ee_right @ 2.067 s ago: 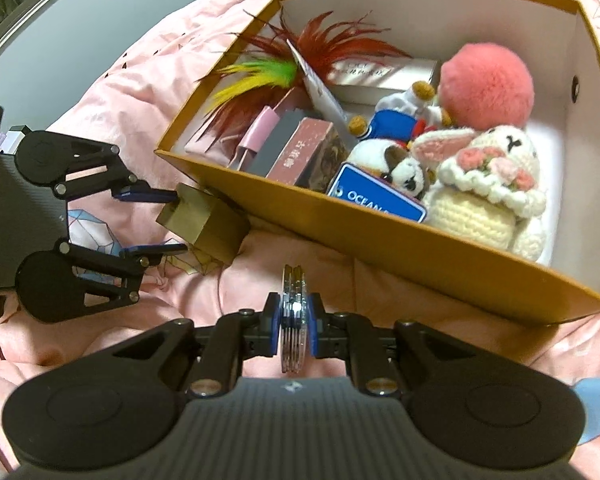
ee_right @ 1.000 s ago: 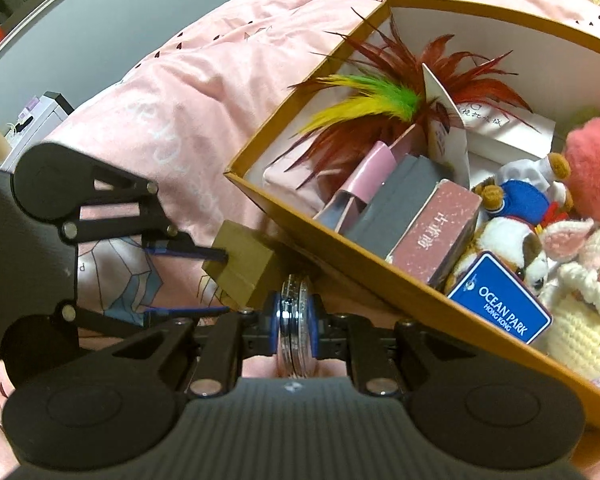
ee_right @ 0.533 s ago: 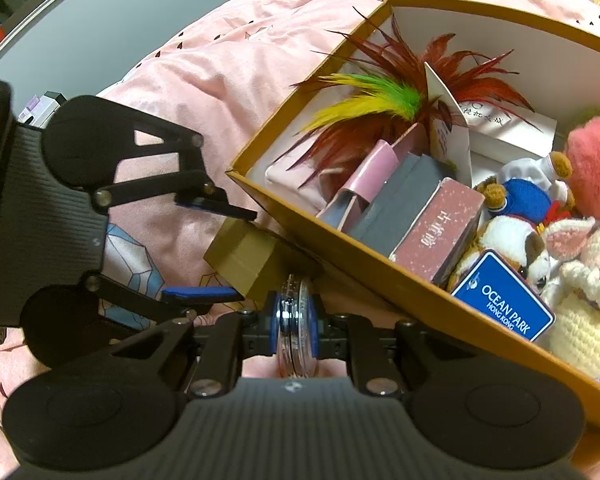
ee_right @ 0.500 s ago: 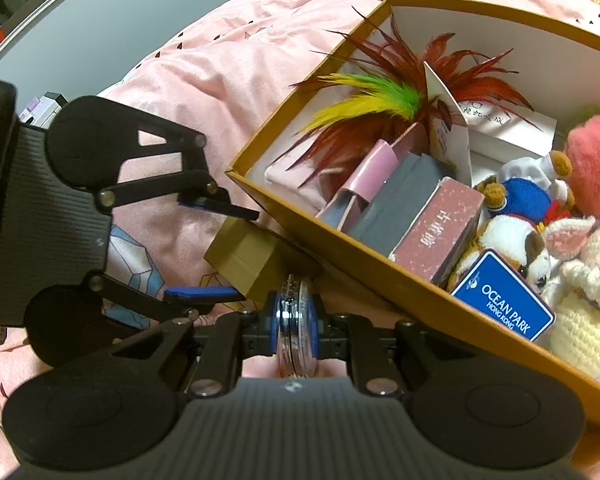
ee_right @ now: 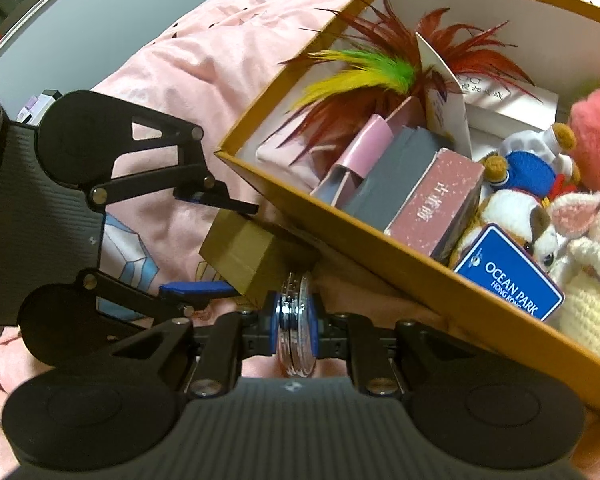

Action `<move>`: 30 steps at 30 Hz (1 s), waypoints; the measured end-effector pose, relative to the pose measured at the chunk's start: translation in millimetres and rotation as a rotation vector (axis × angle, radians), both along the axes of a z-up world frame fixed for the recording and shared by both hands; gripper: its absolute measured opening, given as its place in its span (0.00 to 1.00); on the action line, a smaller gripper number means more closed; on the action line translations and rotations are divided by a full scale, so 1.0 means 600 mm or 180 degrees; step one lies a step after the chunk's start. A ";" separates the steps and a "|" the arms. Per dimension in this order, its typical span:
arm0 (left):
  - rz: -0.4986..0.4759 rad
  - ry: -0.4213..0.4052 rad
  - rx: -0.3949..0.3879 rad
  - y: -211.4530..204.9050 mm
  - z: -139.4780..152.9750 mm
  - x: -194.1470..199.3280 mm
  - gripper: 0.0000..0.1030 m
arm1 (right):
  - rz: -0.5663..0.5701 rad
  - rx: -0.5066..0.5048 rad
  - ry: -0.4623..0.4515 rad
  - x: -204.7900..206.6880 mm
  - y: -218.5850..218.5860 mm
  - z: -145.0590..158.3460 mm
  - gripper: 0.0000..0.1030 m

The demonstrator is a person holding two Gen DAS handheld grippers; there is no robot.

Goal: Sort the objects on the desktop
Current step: 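Grasp the small gold box with the left gripper, then carry the gold box and compact mirror over the shoebox with both grippers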

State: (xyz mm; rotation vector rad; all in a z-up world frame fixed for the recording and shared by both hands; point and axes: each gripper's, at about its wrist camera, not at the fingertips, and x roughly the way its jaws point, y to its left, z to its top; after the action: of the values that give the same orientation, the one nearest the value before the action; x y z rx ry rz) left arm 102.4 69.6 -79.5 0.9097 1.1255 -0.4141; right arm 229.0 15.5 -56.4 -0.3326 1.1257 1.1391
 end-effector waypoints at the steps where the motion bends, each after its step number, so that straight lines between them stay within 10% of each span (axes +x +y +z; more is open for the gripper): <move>1: -0.0005 0.0011 -0.0009 -0.002 -0.002 0.000 0.54 | -0.0008 -0.0002 0.0010 0.000 -0.003 -0.001 0.16; 15: 0.0314 -0.0057 -0.0169 -0.005 -0.001 -0.009 0.54 | -0.0085 -0.0110 0.0097 -0.005 -0.012 -0.017 0.14; 30: 0.1778 0.0048 -0.1587 0.042 0.103 -0.002 0.53 | -0.0331 0.0136 0.0124 0.002 -0.095 0.048 0.14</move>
State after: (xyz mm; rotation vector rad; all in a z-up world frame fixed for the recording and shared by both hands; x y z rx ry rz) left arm 101.2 94.7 -17.6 0.1399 1.1636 -0.2196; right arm 229.9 -41.7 -27.6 -0.2171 1.1384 1.0801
